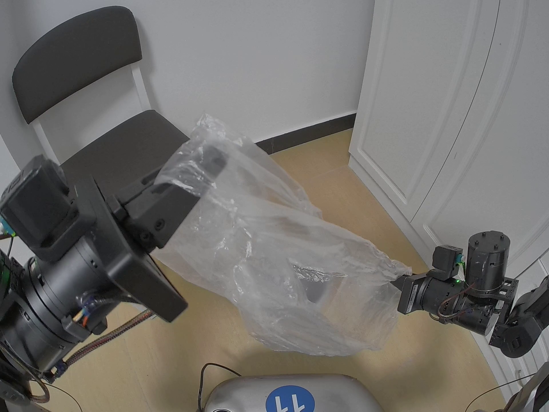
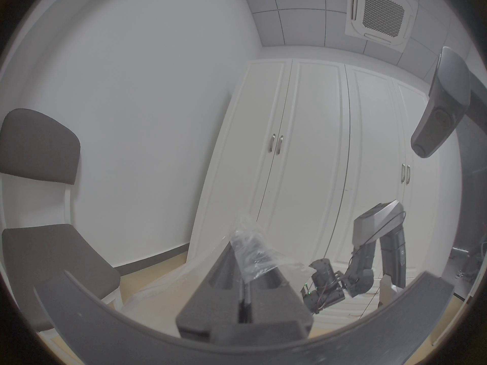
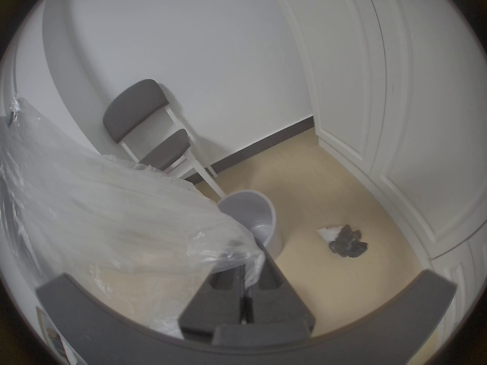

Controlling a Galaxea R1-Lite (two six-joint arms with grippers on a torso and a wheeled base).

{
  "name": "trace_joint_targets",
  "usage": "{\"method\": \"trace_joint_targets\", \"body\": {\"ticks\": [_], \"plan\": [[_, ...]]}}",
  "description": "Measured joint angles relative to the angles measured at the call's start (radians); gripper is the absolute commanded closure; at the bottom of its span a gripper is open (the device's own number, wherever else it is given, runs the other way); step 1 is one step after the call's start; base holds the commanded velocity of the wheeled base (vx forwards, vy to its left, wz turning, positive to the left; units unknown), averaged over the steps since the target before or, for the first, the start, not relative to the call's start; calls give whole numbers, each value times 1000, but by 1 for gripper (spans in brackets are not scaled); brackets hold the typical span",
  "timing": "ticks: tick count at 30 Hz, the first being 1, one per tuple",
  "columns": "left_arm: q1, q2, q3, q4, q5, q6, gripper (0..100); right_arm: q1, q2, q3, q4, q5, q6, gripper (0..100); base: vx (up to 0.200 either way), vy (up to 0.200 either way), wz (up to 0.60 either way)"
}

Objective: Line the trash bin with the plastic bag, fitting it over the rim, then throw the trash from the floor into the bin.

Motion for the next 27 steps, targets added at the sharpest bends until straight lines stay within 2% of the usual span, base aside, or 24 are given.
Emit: {"method": "trace_joint_targets", "body": {"ticks": [4, 7, 9, 12, 16, 22, 27], "plan": [[15, 15, 1, 12, 0, 0, 100, 42, -98, -70, 194, -109, -2, 100, 0, 0, 0], [27, 29, 2, 33, 0, 2, 100, 77, -169, -127, 280, -204, -5, 100, 0, 0, 0], [37, 38, 3, 58, 1, 3, 100, 91, -202, -163, 305, -234, -14, 100, 0, 0, 0], [58, 51, 3, 96, 2, 7, 100, 90, -235, -208, 321, -239, -54, 100, 0, 0, 0], [100, 65, 5, 117, 4, 39, 100, 63, -261, -221, 322, -237, -150, 100, 0, 0, 0], [191, 89, 23, 159, 5, 118, 100, 43, -278, -207, 318, -243, -195, 100, 0, 0, 0], [257, 115, 26, 164, 1, 136, 100, 29, -281, -208, 315, -247, -216, 100, 0, 0, 0]]}}
